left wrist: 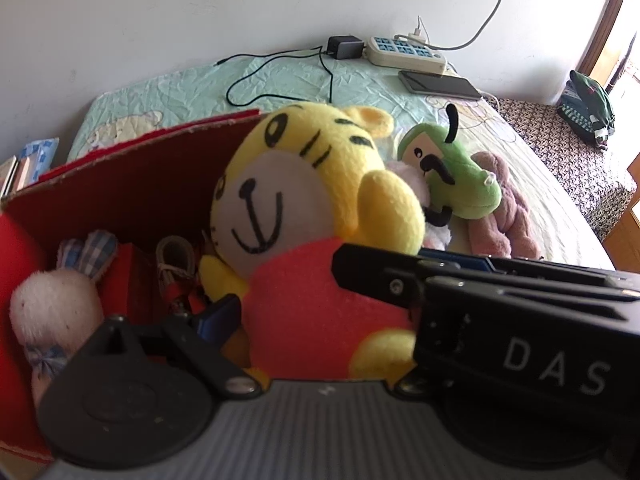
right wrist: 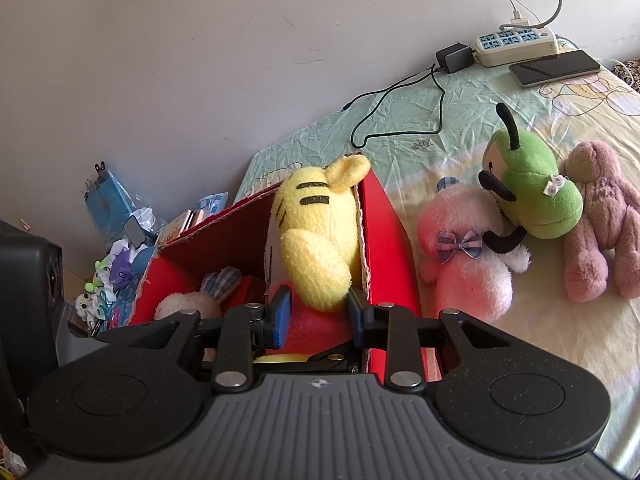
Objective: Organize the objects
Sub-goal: 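Lower the yellow tiger with both grippers into the red box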
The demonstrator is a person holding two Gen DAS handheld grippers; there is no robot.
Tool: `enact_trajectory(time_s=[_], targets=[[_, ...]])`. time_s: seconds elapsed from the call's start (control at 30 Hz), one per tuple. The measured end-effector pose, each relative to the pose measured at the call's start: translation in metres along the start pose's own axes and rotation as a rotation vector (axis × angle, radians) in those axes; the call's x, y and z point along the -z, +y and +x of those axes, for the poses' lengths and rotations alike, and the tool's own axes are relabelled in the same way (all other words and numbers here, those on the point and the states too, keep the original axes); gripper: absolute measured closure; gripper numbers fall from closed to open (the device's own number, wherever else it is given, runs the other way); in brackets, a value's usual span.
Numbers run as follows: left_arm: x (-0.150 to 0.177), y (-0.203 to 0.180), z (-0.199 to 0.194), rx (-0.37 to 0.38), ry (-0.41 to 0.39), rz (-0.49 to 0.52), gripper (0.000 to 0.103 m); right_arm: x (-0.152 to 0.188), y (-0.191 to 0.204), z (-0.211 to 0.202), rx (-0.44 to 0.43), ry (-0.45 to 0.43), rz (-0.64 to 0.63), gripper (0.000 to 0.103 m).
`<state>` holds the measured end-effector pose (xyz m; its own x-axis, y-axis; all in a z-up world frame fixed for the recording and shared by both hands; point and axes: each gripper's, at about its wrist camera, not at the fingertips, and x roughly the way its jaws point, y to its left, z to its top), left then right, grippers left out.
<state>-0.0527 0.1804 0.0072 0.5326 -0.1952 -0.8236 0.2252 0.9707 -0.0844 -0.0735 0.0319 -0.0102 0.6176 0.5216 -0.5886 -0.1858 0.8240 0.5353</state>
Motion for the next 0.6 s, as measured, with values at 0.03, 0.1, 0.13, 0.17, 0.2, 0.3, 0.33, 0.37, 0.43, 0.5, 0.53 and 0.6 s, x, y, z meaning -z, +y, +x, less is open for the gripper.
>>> enact_trajectory(time_s=[0.03, 0.1, 0.13, 0.17, 0.2, 0.3, 0.33, 0.37, 0.43, 0.5, 0.53, 0.6], targets=[[0.0, -0.001, 0.0, -0.002, 0.0, 0.001, 0.015, 0.0, 0.0, 0.0, -0.001, 0.0, 0.001, 0.072], [0.0, -0.001, -0.001, -0.005, -0.001, 0.006, 0.015, 0.001, 0.0, -0.001, -0.003, 0.0, 0.004, 0.071], [0.001, -0.001, -0.001, -0.005, -0.003, 0.01, 0.015, 0.001, 0.0, -0.001, -0.004, -0.001, 0.008, 0.071], [0.001, -0.002, -0.002, -0.007, -0.004, 0.012, 0.015, 0.001, -0.001, -0.002, -0.006, 0.0, 0.011, 0.071], [0.001, -0.002, -0.002, -0.008, -0.005, 0.012, 0.015, 0.002, -0.001, -0.002, -0.008, 0.0, 0.014, 0.071], [0.002, -0.003, -0.003, -0.014, -0.006, 0.018, 0.015, 0.002, -0.003, -0.004, -0.016, 0.002, 0.027, 0.071], [0.002, -0.004, -0.004, -0.016, -0.006, 0.021, 0.015, 0.002, -0.004, -0.005, -0.018, 0.001, 0.032, 0.071], [0.002, -0.004, -0.004, -0.018, -0.006, 0.023, 0.015, 0.002, -0.005, -0.006, -0.021, 0.001, 0.037, 0.071], [0.001, -0.005, -0.005, -0.023, -0.004, 0.025, 0.015, 0.003, -0.006, -0.007, -0.025, 0.002, 0.042, 0.071], [0.002, -0.006, -0.006, -0.029, -0.003, 0.028, 0.015, 0.004, -0.006, -0.009, -0.029, -0.001, 0.045, 0.071], [0.002, -0.007, -0.006, -0.034, -0.004, 0.031, 0.015, 0.004, -0.006, -0.011, -0.03, -0.004, 0.046, 0.07], [0.002, -0.009, -0.008, -0.043, -0.005, 0.035, 0.015, 0.005, -0.004, -0.014, -0.03, -0.011, 0.041, 0.07]])
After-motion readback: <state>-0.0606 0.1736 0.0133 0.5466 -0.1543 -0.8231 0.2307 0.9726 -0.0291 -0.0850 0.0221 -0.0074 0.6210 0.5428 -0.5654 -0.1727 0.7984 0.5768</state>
